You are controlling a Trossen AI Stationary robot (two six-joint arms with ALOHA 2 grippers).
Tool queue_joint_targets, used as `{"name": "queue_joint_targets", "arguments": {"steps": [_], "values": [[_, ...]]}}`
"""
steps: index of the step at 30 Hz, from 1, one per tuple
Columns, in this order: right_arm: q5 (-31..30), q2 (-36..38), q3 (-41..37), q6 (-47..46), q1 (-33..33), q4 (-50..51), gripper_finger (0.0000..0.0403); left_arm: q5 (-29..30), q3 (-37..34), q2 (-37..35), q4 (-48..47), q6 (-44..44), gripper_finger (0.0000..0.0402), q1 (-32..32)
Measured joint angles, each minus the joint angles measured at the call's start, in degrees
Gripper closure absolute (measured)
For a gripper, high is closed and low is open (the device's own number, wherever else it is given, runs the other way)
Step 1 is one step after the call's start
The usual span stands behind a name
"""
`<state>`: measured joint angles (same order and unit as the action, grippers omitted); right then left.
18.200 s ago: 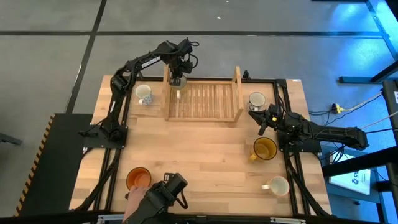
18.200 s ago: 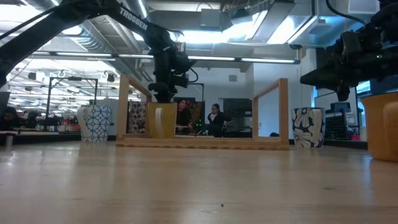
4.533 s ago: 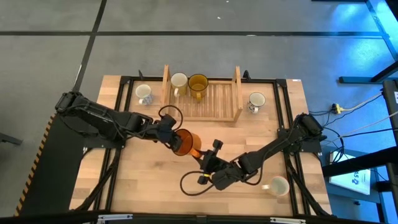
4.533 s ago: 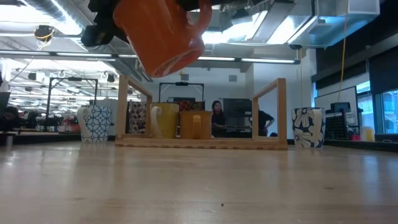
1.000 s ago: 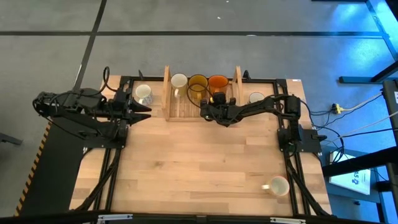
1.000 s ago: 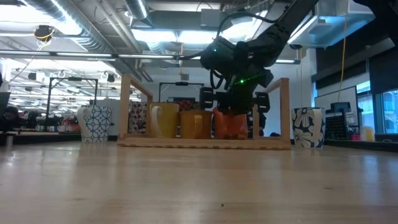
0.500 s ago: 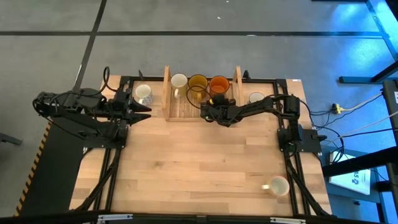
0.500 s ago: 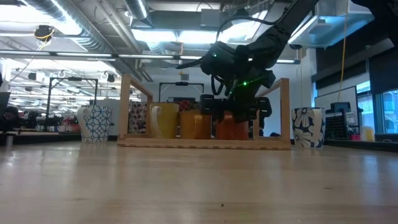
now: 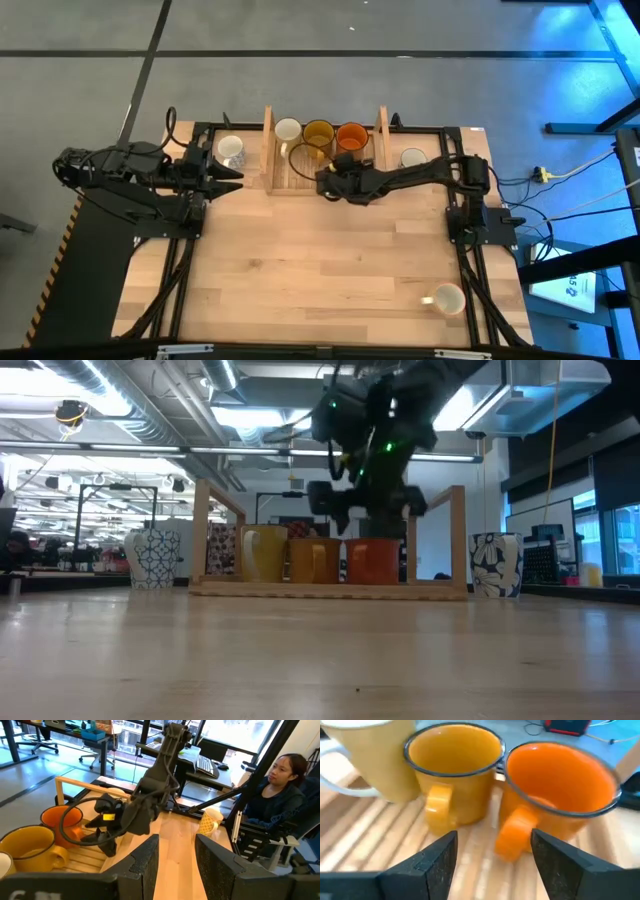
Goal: Place coffee mugs
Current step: Put the orange mug on the shelf, then put the patterned yellow mug on the shelf
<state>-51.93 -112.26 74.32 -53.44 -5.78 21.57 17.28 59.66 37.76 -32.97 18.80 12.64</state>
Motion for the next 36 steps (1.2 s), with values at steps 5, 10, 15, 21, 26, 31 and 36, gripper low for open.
{"name": "queue_joint_targets", "arguments": {"steps": [5, 10, 15, 21, 26, 31, 36], "values": [[1.8, 0.5, 9.0, -1.6, 0.6, 18.1, 0.0162, 0.2, 0.0, 0.0, 0.0, 0.0, 0.028, 0.0], [9.9, 0.5, 18.4, 2.8, 3.2, 27.7, 0.0162, 0.6, 0.0, 0.2, -0.1, 0.0, 0.028, 0.0], [15.0, 1.7, 22.8, 7.6, 8.6, 30.4, 0.0162, 0.8, 0.0, 1.3, -1.7, 0.0, 0.028, 0.0], [25.2, 3.9, 22.6, 7.0, 16.6, 32.0, 0.0162, 1.7, 0.0, 4.2, -6.3, -1.1, 0.028, 0.0], [31.0, 8.1, 22.5, 3.2, 23.4, 34.6, 0.0162, 1.8, 0.0, 7.8, -8.3, -1.4, 0.028, 0.0], [30.2, 14.0, 19.9, -6.3, 30.2, 38.3, 0.0162, 1.2, 0.0, 11.7, -7.8, -0.6, 0.028, 0.7], [32.6, 18.2, 16.5, -18.6, 37.7, 42.1, 0.0162, 1.4, 0.0, 15.5, -6.5, 2.3, 0.028, 2.1]]}}
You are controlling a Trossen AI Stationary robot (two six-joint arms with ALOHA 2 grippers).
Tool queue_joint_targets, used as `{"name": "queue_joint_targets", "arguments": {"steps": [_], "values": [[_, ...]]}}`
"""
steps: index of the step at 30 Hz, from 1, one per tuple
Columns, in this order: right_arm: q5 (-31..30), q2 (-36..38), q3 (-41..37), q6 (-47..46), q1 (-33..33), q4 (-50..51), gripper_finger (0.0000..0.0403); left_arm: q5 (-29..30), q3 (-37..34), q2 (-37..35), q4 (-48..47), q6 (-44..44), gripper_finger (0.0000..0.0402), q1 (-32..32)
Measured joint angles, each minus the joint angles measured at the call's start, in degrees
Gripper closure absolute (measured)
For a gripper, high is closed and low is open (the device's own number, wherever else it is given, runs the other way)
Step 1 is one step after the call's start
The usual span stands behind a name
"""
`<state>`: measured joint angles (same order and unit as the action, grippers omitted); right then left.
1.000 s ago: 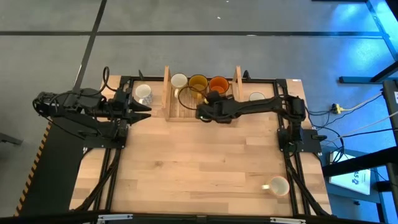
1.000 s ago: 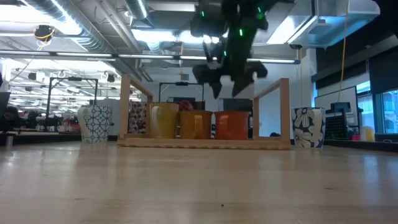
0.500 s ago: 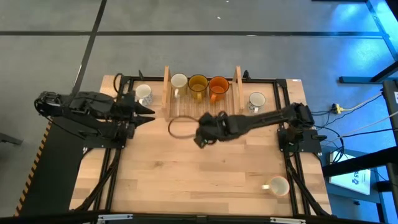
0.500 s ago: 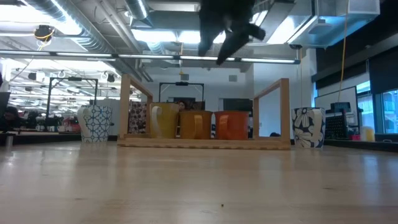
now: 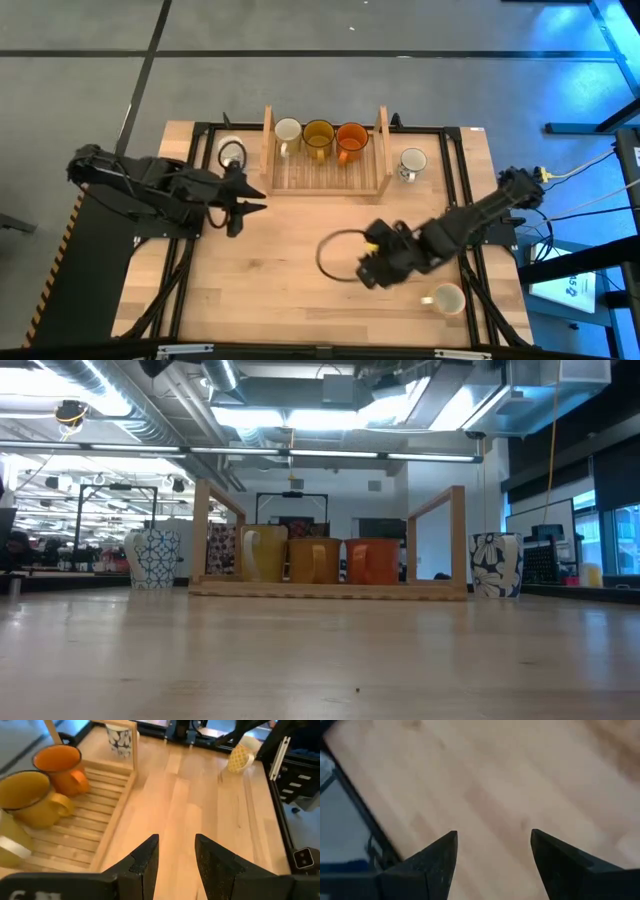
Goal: Place coffee mugs
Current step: Put the patterned yellow mug on the shelf
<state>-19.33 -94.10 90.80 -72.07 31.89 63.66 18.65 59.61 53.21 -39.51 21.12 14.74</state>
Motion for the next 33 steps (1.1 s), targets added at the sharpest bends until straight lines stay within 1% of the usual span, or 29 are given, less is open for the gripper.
{"name": "queue_joint_targets", "arguments": {"steps": [6, 9, 11, 14, 16, 18, 21, 24, 30, 33], "values": [[6.1, 1.3, -1.0, -16.1, 10.7, 5.8, 0.0162, 0.3, 0.0, 4.7, 0.7, 5.8, 0.028, 1.5], [8.9, 1.3, -1.0, -26.6, 15.7, 10.8, 0.0162, 0.4, 0.0, 6.9, 0.8, 9.2, 0.028, 2.2], [10.0, 1.3, -1.0, -33.8, 18.6, 14.5, 0.0162, 0.4, 0.0, 8.0, 0.6, 11.9, 0.028, 2.7], [10.2, 1.3, -1.0, -44.0, 22.7, 19.0, 0.0162, 0.4, 0.0, 9.5, 0.6, 15.0, 0.028, 3.3], [11.3, 1.4, -1.7, -50.3, 24.7, 20.5, 0.0162, 0.5, 0.0, 10.3, 0.7, 16.6, 0.028, 3.8], [12.8, 1.4, -3.3, -54.6, 26.3, 20.3, 0.0162, 0.4, 0.0, 11.0, 0.7, 17.6, 0.028, 4.3], [16.1, 1.4, -6.6, -56.7, 27.8, 17.7, 0.0162, 0.4, 0.0, 11.6, 0.7, 18.8, 0.028, 4.7], [16.3, 1.3, -10.6, -57.6, 27.7, 14.2, 0.0162, 0.4, 0.0, 12.3, 1.1, 19.2, 0.028, 4.9], [16.1, 1.3, -16.4, -58.0, 24.9, 10.7, 0.0162, 0.4, 0.0, 12.2, 1.1, 19.3, 0.028, 4.9], [17.7, 1.3, -18.4, -58.0, 23.3, 8.8, 0.0162, 0.3, 0.0, 12.2, 1.1, 19.3, 0.028, 4.9]]}}
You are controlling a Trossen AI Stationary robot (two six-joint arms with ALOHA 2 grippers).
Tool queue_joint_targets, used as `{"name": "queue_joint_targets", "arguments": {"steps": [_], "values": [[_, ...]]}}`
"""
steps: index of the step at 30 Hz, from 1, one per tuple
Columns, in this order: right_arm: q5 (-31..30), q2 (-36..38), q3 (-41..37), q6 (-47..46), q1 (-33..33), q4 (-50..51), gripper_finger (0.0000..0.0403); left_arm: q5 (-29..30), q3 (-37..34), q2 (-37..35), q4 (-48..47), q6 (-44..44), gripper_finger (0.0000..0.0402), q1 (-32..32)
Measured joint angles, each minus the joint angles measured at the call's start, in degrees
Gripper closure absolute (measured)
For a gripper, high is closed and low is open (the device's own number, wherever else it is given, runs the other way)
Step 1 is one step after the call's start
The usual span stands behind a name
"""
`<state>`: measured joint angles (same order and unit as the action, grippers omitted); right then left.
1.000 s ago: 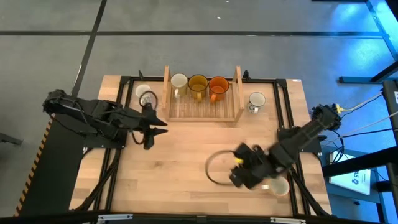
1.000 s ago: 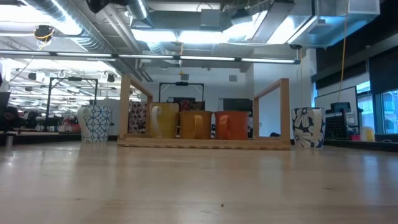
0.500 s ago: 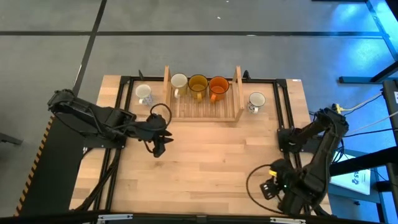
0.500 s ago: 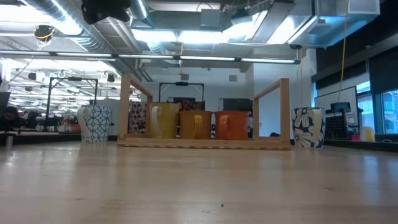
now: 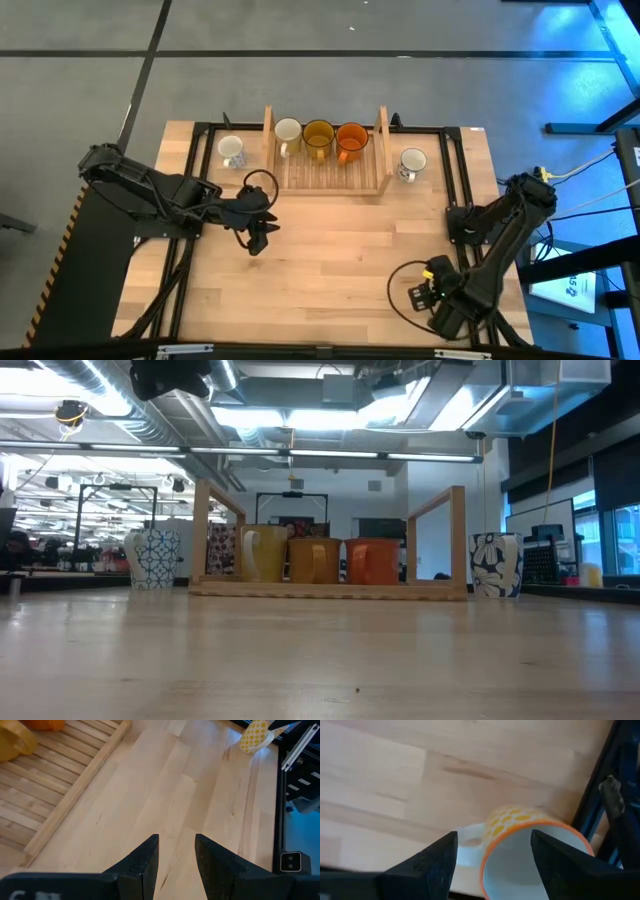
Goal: Place coffee mugs
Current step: Put the patterned yellow mug on the shelf
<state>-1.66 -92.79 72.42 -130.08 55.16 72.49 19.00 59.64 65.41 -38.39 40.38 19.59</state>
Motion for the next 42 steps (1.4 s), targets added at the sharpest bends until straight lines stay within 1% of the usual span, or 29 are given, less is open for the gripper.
{"name": "queue_joint_targets", "arguments": {"steps": [3, 6, 14, 18, 23, 28, 30, 34, 38, 42], "values": [[1.8, 0.0, -1.7, -0.2, -0.7, -1.3, 0.0163, 0.0, 0.0, 0.0, 0.0, 0.0, 0.028, 0.0], [2.8, 0.0, -3.1, -0.5, -0.8, -2.6, 0.0177, 0.1, 0.0, 0.0, 0.0, -0.3, 0.028, 0.0], [3.7, 0.0, -5.0, -1.3, -0.8, -4.9, 0.0258, 1.5, 0.0, 0.0, 0.0, -1.3, 0.028, -0.1], [3.4, 0.0, -6.8, -1.0, -0.8, -7.9, 0.0292, 1.5, 0.0, 0.0, 0.0, -2.9, 0.028, -0.1], [3.3, 0.0, -8.1, 0.1, -0.8, -10.4, 0.0332, 1.5, 0.0, 0.0, 0.0, -3.5, 0.028, -0.1], [2.0, 0.0, -8.1, 3.8, -0.8, -10.1, 0.0388, 1.5, 0.0, 0.0, 0.0, -4.0, 0.028, -0.1], [1.9, 0.0, -8.1, 6.5, -0.8, -10.4, 0.0393, 1.6, 0.0, 0.0, 0.0, -4.9, 0.028, -0.1], [1.5, 0.0, -8.1, 11.1, -0.8, -10.8, 0.0388, 1.6, 0.0, 0.0, 0.0, -5.0, 0.028, -0.1], [-1.9, 0.0, -7.2, 17.4, -0.9, -12.8, 0.0396, 1.4, 0.0, -0.4, 0.0, -6.4, 0.028, -0.1], [-4.3, 0.0, -6.1, 24.5, -2.9, -12.7, 0.0397, 1.4, 0.0, -2.0, -0.1, -7.4, 0.028, -0.1]]}}
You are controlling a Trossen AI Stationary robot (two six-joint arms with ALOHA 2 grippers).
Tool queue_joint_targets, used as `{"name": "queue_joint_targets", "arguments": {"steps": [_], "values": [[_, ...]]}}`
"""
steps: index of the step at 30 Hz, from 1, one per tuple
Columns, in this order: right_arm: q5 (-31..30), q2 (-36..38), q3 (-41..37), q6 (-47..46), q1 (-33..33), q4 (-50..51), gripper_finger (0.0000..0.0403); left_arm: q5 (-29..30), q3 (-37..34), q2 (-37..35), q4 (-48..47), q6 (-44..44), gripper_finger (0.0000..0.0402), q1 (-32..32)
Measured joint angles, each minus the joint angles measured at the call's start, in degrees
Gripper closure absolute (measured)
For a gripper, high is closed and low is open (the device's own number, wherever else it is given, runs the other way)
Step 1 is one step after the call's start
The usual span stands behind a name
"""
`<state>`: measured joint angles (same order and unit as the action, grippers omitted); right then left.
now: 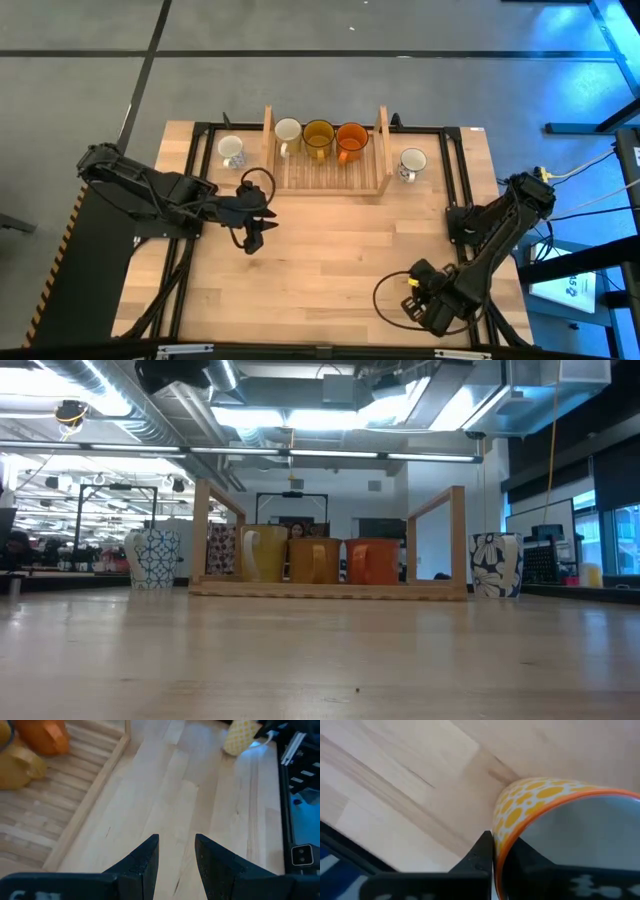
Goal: Place coffee mugs
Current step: Put the patterned yellow mug on the shelf
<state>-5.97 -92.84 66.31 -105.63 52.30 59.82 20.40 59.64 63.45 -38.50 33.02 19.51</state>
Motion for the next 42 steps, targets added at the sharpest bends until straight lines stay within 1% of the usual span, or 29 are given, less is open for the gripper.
{"name": "queue_joint_targets", "arguments": {"steps": [4, 8, 10, 13, 19, 25, 30, 34, 38, 40, 42], "values": [[-3.0, 0.0, 1.6, 9.9, -3.1, -2.1, 0.0397, -0.2, 0.0, -2.6, -0.3, -2.2, 0.028, 0.0], [-5.0, 0.0, 2.3, 21.4, -7.7, -5.6, 0.0399, -0.2, 0.0, -6.2, -2.6, -3.3, 0.028, 0.0], [-6.0, 0.0, 2.7, 26.1, -10.4, -7.7, 0.0398, -0.2, 0.0, -8.0, -4.6, -3.6, 0.028, 0.0], [-6.8, 0.0, 4.1, 33.6, -14.4, -8.3, 0.0399, -0.1, 0.0, -11.0, -8.0, -3.7, 0.028, 0.0], [-9.5, 0.0, 9.1, 47.8, -22.6, -8.9, 0.04, 1.4, 0.0, -15.8, -15.3, -3.8, 0.028, 0.0], [-12.7, 0.0, 14.3, 58.4, -30.2, -8.9, 0.04, 2.0, 0.0, -19.8, -17.2, -7.1, 0.028, 0.0], [-14.9, 0.0, 18.3, 66.4, -36.4, -9.0, 0.04, 2.1, 0.0, -21.7, -17.3, -12.9, 0.028, 0.0], [-14.5, -2.8, 23.7, 74.2, -40.9, -6.4, 0.04, 3.0, 0.0, -22.0, -17.4, -16.9, 0.028, 0.0], [-10.5, -7.5, 30.6, 81.7, -45.8, -0.8, 0.04, 4.6, 0.0, -22.0, -17.7, -17.2, 0.028, 0.0], [-8.4, -9.8, 33.2, 84.2, -48.3, 3.3, 0.04, 5.2, 0.0, -22.0, -17.7, -17.3, 0.028, 0.0], [-7.6, -11.7, 35.2, 86.2, -50.9, 6.0, 0.04, 6.1, 0.0, -22.0, -17.7, -17.3, 0.028, 0.0]]}}
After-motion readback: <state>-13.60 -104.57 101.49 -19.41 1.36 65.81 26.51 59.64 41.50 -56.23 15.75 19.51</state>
